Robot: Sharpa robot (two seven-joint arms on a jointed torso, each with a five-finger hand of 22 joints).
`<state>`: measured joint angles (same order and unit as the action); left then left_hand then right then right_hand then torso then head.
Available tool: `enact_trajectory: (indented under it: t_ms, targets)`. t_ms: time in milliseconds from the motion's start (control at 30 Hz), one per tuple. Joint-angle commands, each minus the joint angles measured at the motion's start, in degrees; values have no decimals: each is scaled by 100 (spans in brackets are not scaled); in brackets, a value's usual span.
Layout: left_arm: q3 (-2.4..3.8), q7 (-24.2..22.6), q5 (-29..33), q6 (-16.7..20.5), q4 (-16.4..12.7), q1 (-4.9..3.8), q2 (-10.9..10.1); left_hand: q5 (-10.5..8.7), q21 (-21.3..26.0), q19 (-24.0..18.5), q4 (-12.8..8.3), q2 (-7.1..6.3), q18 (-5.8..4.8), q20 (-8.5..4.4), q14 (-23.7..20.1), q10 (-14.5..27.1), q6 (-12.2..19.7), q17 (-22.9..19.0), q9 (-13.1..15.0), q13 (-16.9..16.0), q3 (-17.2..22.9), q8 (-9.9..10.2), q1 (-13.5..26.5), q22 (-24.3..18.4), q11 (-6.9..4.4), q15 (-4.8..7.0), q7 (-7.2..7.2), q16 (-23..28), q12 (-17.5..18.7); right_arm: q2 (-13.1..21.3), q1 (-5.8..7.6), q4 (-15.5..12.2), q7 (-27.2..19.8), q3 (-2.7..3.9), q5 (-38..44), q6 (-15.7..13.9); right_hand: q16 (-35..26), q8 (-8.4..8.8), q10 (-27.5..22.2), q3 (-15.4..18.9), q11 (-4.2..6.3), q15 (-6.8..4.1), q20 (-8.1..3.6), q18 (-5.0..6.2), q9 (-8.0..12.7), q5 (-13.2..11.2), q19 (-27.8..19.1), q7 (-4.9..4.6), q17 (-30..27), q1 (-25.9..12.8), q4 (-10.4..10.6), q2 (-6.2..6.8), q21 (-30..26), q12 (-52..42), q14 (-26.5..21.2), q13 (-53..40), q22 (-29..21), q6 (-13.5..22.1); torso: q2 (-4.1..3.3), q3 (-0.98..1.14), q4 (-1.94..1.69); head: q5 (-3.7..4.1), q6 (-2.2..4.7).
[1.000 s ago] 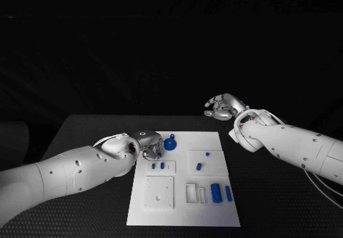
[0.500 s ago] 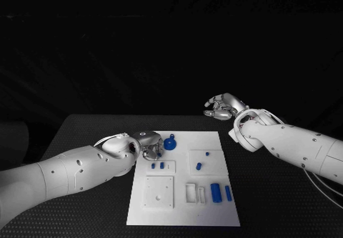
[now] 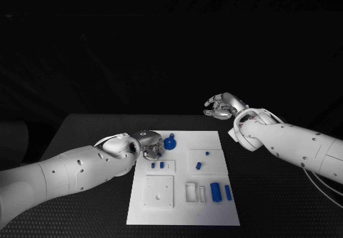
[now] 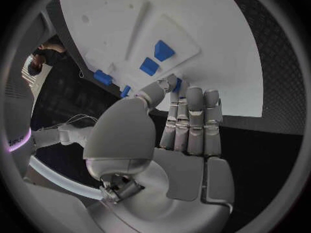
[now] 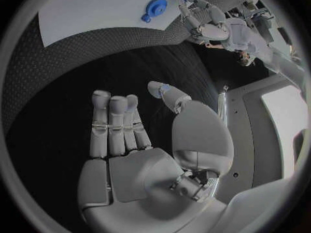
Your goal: Assemble the parts on the task board
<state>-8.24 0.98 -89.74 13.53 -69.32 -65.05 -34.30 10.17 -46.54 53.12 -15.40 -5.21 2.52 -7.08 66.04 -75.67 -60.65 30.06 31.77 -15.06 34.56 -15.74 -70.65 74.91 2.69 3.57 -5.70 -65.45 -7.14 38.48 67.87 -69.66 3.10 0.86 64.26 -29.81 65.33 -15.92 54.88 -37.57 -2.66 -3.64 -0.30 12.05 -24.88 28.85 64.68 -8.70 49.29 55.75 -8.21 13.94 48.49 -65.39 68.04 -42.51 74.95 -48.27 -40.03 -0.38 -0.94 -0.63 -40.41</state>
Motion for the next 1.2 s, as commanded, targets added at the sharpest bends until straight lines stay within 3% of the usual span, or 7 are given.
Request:
enact_trajectory:
  t_ms: [33, 333, 833, 1200]
  targets:
    - [-53, -3, 22, -343, -11, 60, 34, 20, 2, 14, -4, 39, 64, -207, -8, -37, -35, 6, 1, 6, 24, -25, 7, 88, -19, 19, 5, 40, 6, -1, -2, -6, -49, 3, 14, 59, 39, -26, -36, 8, -1, 2, -4, 295, -10, 29, 38, -47, -8, 13, -10, -54, -26, -21, -35, 6, 108, 6, 1, 2, -2, 3, 2]
    - [-104, 1, 7, -373, -65, 60, 4, 16, 6, -2, -15, 32, 56, -205, -19, -60, -36, 11, -6, -1, 15, -22, 15, 97, -24, 22, 4, 44, 6, 10, -2, -7, -45, 3, 14, 61, 40, -26, -36, 9, -1, 2, -4, 295, -10, 29, 38, -47, -10, 12, -10, -53, -26, -23, -35, 9, 108, 7, 2, 4, 0, 5, -4]
    - [-113, -30, 73, -107, -89, 61, -4, -6, 1, -41, -43, -148, 24, -211, -101, -22, 468, 78, -166, -14, -3, 241, -19, 116, -6, 9, -195, 30, 104, 19, -2, -12, -42, 3, 16, 59, 41, -25, -37, 8, -1, 2, -4, 295, -9, 30, 38, -47, -12, 13, -12, -52, -27, -25, -36, 13, 108, 7, 0, 2, -2, 10, 6]
    - [-113, -2, 74, -22, -79, 62, -21, -4, -5, -41, -38, -198, 24, -211, -105, -42, 588, 95, -202, -27, -6, 291, -38, 117, -9, 12, -202, 23, 113, 21, -2, -5, -42, 3, 16, 58, 41, -25, -38, 8, -1, 3, -4, 295, -9, 30, 37, -47, -13, 12, -12, -51, -28, -27, -37, 16, 108, 8, 1, -2, -1, 13, 6]
